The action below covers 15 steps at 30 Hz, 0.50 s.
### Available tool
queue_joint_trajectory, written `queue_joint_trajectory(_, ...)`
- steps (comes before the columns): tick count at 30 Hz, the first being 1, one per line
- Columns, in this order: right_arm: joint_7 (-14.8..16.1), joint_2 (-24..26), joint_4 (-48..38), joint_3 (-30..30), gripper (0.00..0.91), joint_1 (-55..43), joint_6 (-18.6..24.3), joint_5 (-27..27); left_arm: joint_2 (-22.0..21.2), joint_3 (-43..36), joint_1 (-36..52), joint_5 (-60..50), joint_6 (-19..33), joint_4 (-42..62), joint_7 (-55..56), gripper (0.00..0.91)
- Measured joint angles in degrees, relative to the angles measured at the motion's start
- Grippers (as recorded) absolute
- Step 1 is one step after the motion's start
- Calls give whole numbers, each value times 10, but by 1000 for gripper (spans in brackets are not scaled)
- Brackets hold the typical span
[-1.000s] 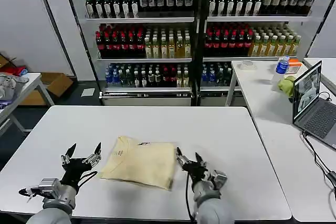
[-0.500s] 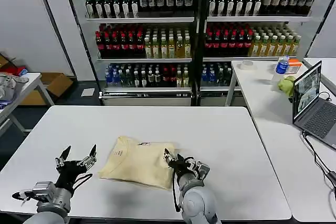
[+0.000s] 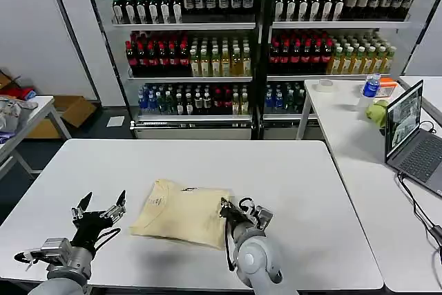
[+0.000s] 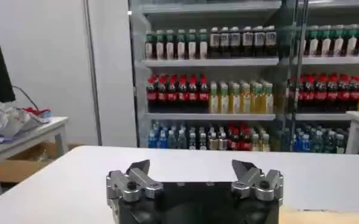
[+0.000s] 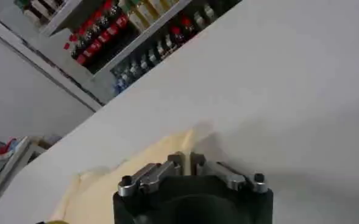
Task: Fold and organize the clothes.
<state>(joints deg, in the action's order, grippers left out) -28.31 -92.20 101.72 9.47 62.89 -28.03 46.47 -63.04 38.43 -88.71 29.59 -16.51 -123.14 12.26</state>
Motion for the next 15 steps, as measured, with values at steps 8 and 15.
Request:
queue_joint_trajectory(8, -5, 0, -5, 8, 0, -19, -6, 5, -1, -4, 4, 1, -3, 3, 0, 907)
queue_joint_trajectory(15, -7, 0, -14, 19, 0, -38, -17, 7, -2, -10, 9, 1, -5, 4, 0, 907)
